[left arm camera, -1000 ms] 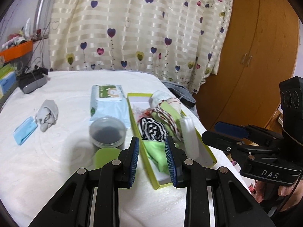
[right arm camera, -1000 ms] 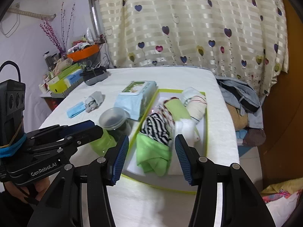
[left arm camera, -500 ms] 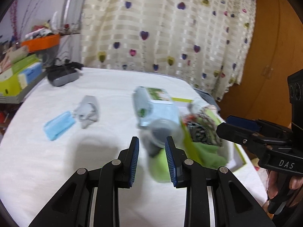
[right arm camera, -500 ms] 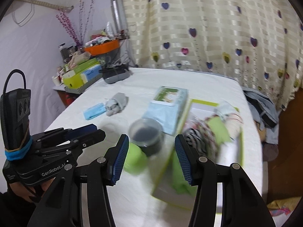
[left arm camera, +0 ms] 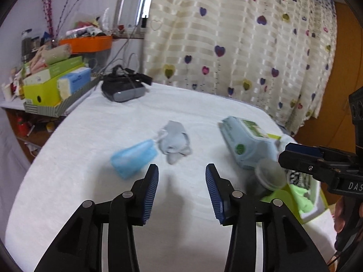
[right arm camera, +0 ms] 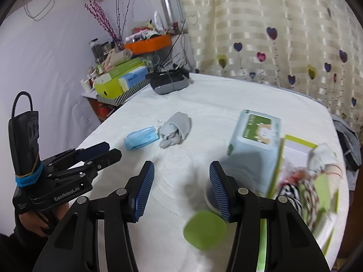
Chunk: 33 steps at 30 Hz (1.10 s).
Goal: Organize soft objects
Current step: 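Move both open grippers back toward the blue mask and grey sock on the table, then grasp the blue face mask with the left gripper while the right grasps the grey sock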
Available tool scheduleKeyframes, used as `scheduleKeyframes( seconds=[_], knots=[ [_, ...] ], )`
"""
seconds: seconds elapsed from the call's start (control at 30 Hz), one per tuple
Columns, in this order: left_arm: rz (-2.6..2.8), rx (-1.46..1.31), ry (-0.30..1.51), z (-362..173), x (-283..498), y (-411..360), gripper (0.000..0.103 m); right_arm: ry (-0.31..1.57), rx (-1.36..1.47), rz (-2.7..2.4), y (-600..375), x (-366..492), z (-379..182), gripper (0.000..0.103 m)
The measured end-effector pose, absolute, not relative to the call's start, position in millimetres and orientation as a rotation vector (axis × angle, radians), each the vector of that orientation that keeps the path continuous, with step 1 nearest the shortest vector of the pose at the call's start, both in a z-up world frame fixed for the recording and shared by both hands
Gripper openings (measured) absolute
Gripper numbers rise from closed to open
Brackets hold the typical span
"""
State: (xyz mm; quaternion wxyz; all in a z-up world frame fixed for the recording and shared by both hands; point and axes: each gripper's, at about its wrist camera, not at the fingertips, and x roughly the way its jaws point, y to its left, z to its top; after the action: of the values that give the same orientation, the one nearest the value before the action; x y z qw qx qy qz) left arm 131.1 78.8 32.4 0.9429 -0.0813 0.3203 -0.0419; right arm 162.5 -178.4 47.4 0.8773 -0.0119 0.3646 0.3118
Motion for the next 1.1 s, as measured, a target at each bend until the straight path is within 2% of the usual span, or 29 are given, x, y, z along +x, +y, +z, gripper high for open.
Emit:
scheduleKeyframes(
  seconds=[0.43, 0.8, 1.1],
  knots=[
    [-0.045, -0.102, 0.708, 13, 172, 123, 0.042, 0.881, -0.036, 0.712, -115, 223, 35, 0.052],
    [-0.075, -0.060, 0.770, -14, 216, 145, 0.051, 1.025, -0.028, 0.716, -71, 280, 8, 0.052],
    [-0.098, -0.036, 0.824, -35, 237, 142, 0.052, 1.118, -0.055, 0.678, -46, 309, -25, 0.052]
  ],
)
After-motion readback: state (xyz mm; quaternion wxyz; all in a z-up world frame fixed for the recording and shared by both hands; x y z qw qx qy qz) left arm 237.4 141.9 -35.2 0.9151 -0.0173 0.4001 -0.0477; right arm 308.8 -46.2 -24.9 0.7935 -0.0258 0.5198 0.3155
